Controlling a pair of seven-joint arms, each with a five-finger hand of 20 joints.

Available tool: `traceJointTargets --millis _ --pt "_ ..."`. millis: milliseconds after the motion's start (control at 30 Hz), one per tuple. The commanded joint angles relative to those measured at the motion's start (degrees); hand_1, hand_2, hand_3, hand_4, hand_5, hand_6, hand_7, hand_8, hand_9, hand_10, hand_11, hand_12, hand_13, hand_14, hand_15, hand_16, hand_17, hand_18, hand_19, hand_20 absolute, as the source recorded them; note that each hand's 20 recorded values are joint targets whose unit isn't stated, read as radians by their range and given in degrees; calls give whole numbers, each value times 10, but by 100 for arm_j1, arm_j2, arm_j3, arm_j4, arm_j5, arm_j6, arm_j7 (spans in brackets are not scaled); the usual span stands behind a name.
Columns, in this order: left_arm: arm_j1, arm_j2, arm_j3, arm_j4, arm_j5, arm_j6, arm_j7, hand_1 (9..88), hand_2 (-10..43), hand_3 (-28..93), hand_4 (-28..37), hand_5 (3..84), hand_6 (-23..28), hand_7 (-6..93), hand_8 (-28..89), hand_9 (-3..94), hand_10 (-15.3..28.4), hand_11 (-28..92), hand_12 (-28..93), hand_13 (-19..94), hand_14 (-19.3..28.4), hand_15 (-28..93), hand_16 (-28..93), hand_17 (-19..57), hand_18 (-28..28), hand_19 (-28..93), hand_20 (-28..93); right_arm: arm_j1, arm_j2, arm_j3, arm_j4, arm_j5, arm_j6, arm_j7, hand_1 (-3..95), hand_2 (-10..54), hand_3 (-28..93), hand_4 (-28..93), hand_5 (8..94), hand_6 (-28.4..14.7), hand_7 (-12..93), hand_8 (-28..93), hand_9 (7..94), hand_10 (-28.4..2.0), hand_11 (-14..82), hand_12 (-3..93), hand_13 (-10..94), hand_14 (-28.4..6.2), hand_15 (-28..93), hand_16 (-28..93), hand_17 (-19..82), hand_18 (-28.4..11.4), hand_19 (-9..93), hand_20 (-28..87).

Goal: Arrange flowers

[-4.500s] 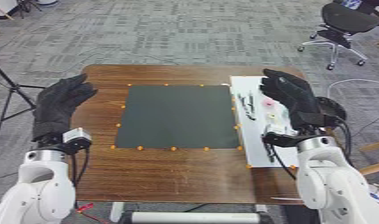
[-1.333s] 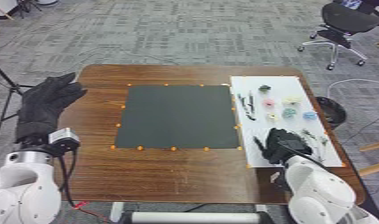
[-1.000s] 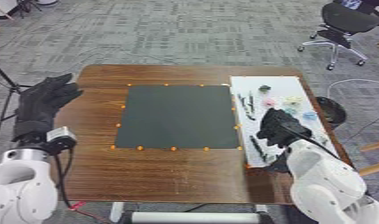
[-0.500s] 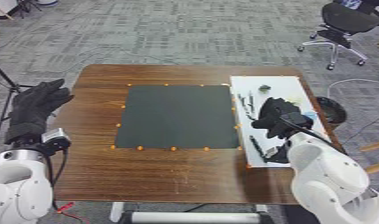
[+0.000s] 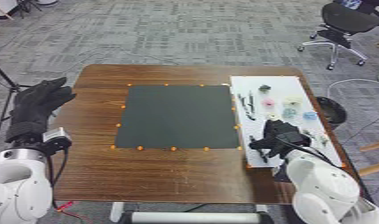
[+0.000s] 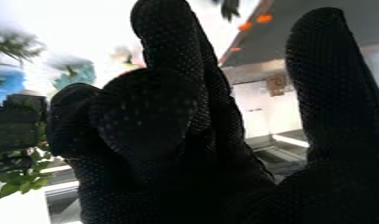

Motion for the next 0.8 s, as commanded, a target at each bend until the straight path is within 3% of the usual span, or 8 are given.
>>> traceJointTargets --millis 33,367,433,467,500,533,567,800 --pt "70 -104 -62 -125 33 -160 -85 280 31 633 -178 506 66 173 -65 511 161 253 125 442 216 271 -1 92 170 271 204 -273 94 -163 122 -344 151 67 363 -95 513 -6 723 -79 211 5 882 -135 272 283 937 21 530 318 649 -120 804 400" --pt "81 -135 -85 -152 33 -210 -146 279 31 632 -177 506 66 173 -64 510 161 251 124 442 217 270 -1 91 170 271 204 -323 13 -429 397 -536 466 126 420 -95 529 -13 718 -70 264 2 884 -125 319 294 937 27 550 300 660 -115 802 403" --pt "76 -139 -83 -157 13 -223 -167 280 31 631 -177 506 67 172 -64 510 161 251 124 442 217 270 -1 91 170 271 204 -315 -7 -481 461 -595 510 134 455 -95 490 0 716 -62 253 156 886 -123 332 296 937 28 564 284 663 -113 802 405" --pt "83 -142 -85 -166 8 -227 -175 280 32 631 -177 506 67 172 -64 510 161 251 124 442 217 270 -1 91 170 271 204 -320 -20 -488 472 -572 482 144 499 -95 423 32 714 -53 247 261 887 -120 345 298 937 29 572 277 666 -113 804 408" --pt "58 -138 -74 -152 12 -246 -181 280 32 631 -177 506 67 172 -64 510 161 251 124 442 217 270 0 91 170 271 204 -332 -20 -510 495 -581 549 146 570 -95 228 190 709 -50 254 300 889 -119 348 298 937 29 578 271 666 -112 804 412" --pt "73 -142 -83 -163 17 -250 -186 280 32 631 -177 506 67 172 -64 510 161 251 124 442 218 271 0 91 170 270 204 -341 -26 -524 503 -625 501 139 715 -95 -107 377 709 -43 257 332 888 -117 359 300 937 29 584 269 668 -112 804 411" --pt "66 -144 -83 -160 14 -253 -183 280 32 630 -177 507 67 171 -64 510 161 251 124 442 217 271 -1 91 170 271 204 -340 -23 -531 515 -587 520 139 764 -95 -197 415 709 -37 265 347 889 -116 366 301 937 30 589 268 669 -112 806 412" --pt "33 -149 -91 -171 -91 -260 -180 280 32 630 -176 507 67 171 -64 510 162 251 124 441 218 271 0 91 170 270 203 -170 -68 -426 530 33 434 260 855 -95 -237 503 727 -19 310 356 907 -105 388 311 937 29 637 244 687 -114 813 415"
